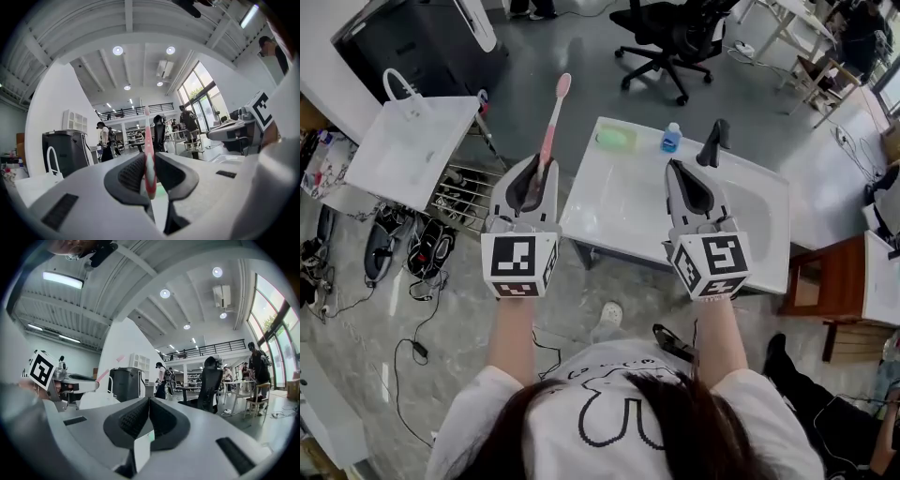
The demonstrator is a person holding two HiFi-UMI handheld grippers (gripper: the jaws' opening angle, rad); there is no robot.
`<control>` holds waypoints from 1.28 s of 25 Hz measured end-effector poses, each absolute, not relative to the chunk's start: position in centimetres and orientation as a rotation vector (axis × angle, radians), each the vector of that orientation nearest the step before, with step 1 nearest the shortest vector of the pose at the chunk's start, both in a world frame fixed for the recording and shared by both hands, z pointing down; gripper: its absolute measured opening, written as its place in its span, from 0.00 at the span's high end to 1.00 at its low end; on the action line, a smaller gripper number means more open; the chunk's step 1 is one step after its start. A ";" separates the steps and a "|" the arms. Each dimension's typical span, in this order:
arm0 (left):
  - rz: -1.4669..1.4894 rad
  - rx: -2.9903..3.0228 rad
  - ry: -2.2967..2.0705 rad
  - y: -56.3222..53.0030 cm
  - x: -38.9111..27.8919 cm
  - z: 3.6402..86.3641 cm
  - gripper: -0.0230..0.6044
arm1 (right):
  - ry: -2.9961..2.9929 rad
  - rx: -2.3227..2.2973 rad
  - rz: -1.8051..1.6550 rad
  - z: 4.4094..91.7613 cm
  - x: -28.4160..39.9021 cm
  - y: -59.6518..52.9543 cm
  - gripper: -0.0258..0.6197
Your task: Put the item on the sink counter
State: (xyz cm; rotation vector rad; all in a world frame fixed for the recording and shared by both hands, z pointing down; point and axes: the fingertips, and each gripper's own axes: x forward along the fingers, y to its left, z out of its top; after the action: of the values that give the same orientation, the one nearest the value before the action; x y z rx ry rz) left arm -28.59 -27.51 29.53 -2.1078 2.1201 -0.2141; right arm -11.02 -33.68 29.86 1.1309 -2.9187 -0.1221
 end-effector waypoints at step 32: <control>-0.807 -2.768 2.136 -40.1 -30.2 51.1 0.85 | -2.597 1.406 0.253 39.5 -12.0 -40.9 0.91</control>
State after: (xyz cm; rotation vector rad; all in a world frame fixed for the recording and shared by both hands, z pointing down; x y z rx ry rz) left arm -30.24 -40.07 51.06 -2.7677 2.1360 -0.8065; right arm -11.98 -40.88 39.45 1.4061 -2.5965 0.2528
